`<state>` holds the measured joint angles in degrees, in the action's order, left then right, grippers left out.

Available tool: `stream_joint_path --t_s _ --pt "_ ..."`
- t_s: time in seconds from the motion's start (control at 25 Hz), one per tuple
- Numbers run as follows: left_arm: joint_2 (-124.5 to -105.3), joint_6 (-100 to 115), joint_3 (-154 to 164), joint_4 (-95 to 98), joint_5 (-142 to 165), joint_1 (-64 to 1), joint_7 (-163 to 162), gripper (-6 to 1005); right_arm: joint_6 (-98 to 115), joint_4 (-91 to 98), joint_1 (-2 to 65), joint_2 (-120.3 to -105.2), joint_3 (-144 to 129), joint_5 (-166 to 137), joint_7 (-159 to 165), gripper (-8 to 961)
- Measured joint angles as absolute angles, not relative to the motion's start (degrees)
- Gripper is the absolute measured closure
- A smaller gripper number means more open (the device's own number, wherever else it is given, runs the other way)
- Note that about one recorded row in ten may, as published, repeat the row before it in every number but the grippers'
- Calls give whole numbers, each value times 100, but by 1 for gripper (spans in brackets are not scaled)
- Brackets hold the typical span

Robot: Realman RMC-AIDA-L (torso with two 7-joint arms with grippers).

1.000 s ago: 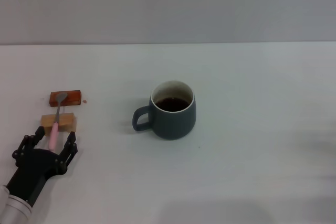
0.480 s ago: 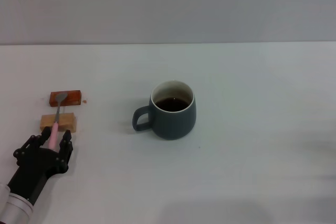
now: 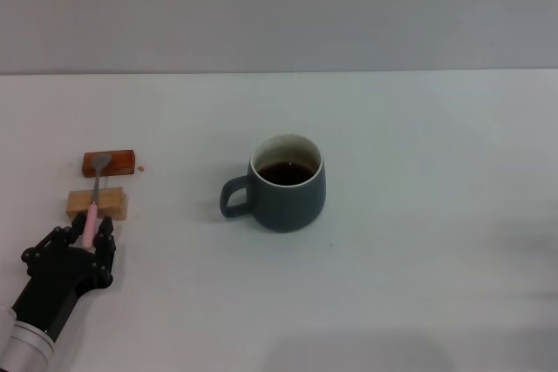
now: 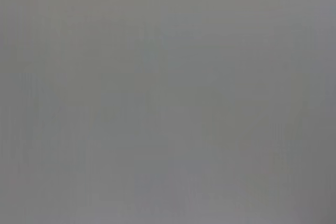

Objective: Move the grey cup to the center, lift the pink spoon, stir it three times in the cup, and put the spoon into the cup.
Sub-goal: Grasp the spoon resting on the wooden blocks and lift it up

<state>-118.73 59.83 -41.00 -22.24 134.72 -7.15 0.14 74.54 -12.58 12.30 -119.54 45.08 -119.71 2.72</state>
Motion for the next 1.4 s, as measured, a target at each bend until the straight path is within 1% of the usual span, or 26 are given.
stream_joint_path --t_s 0.16,0.8,0.96,1.12,1.4 --pt "-11873 5981 -4088 -2224 13473 -727 6 683 7453 -1266 1229 -11953 4509 -11970 272 954" --pt "-11872 6023 -4178 -2206 13482 -805 8 829 7504 -1272 1195 -11953 4509 -11970 272 954" --pt "-11862 6176 -4083 -2230 13537 -803 10 831 7509 -1272 1184 -11953 4509 -11970 272 954" --pt "-11806 6276 -3979 -2392 13554 -803 13 833 7525 -1273 1177 -11953 4509 -11970 272 954" --pt "-11801 6365 -4030 -2479 13689 -831 15 845 7579 -1275 1173 -11953 4509 -11970 272 955"
